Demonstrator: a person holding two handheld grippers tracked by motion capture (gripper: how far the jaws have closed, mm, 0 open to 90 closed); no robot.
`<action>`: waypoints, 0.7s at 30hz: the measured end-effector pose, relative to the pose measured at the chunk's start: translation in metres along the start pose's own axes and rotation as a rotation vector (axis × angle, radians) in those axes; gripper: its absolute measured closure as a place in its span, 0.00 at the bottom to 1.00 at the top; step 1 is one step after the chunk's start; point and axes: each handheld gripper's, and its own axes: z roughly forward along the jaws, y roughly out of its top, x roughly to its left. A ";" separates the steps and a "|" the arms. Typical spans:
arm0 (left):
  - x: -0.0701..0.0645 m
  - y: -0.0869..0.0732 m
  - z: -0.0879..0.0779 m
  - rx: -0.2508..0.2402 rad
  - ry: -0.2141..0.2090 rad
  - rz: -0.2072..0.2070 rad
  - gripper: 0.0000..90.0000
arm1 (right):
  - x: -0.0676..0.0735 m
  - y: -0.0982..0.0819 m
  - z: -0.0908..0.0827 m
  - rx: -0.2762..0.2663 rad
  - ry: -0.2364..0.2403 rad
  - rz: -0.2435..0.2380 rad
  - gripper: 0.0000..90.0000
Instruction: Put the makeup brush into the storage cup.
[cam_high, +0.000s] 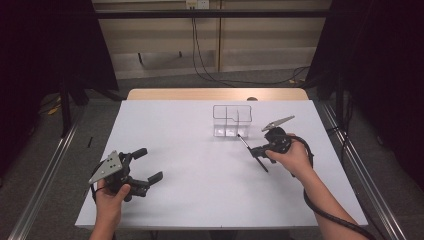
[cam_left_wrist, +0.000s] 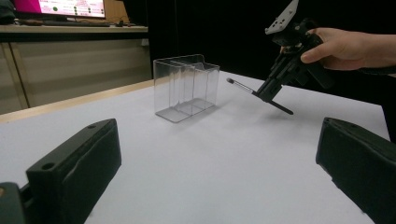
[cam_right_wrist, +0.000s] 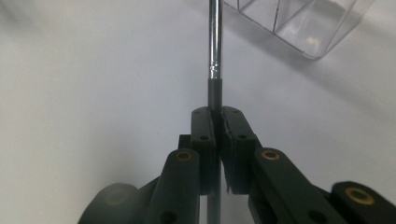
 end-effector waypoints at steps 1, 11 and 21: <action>0.000 0.000 0.000 0.000 0.000 0.000 0.00 | 0.000 -0.001 -0.001 -0.018 0.003 -0.001 0.94; 0.000 0.000 0.000 0.001 0.002 -0.001 0.00 | 0.000 -0.005 -0.009 -0.155 0.017 0.028 0.94; 0.000 0.000 0.001 0.001 0.003 -0.001 0.00 | 0.005 -0.008 -0.012 -0.284 0.030 0.027 0.94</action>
